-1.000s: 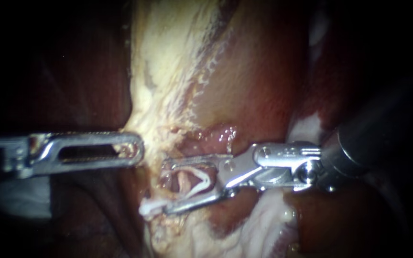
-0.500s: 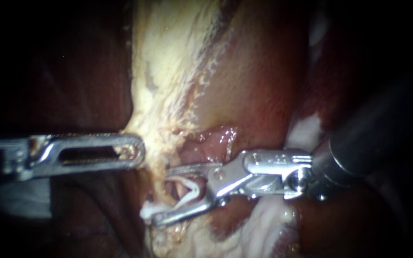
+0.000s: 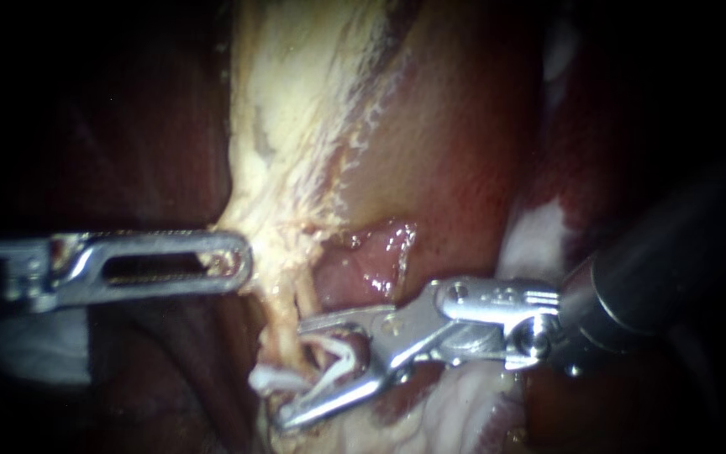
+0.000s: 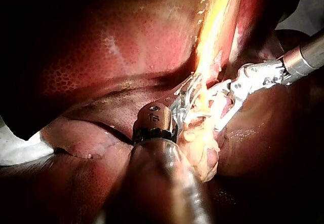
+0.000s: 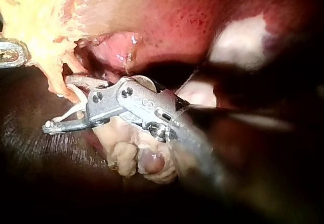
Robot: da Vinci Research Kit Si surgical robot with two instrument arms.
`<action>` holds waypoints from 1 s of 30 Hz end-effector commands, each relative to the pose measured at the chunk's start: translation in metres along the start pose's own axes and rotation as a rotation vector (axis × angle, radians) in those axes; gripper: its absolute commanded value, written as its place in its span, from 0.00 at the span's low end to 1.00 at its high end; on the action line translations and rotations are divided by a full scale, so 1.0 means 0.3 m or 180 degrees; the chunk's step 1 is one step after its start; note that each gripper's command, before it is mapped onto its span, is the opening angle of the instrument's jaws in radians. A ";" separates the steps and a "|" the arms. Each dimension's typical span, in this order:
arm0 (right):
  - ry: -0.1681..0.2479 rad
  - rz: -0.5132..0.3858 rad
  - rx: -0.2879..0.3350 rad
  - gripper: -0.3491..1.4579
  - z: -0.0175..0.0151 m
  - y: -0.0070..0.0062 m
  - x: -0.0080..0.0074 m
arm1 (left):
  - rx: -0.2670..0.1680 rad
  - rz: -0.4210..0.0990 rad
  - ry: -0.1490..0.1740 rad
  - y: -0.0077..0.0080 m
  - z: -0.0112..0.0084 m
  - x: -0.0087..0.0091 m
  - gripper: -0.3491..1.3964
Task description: Clipping third clip left tube
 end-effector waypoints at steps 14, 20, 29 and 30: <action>0.0192 0.0119 0.0211 0.52 0.008 0.0004 0.0005 | 0.0000 -0.0001 0.0000 -0.0001 0.0002 0.0000 0.00; 0.0304 0.0139 0.0213 0.52 0.006 0.0018 0.0053 | -0.0001 -0.0001 -0.0001 -0.0003 0.0004 -0.0001 0.00; 0.0456 0.0208 0.0100 0.51 -0.001 0.0048 0.0153 | -0.0002 -0.0003 -0.0004 -0.0007 0.0009 -0.0001 0.00; 0.0459 0.0211 0.0090 0.51 -0.001 0.0048 0.0157 | -0.0003 -0.0004 -0.0004 -0.0008 0.0009 -0.0001 0.00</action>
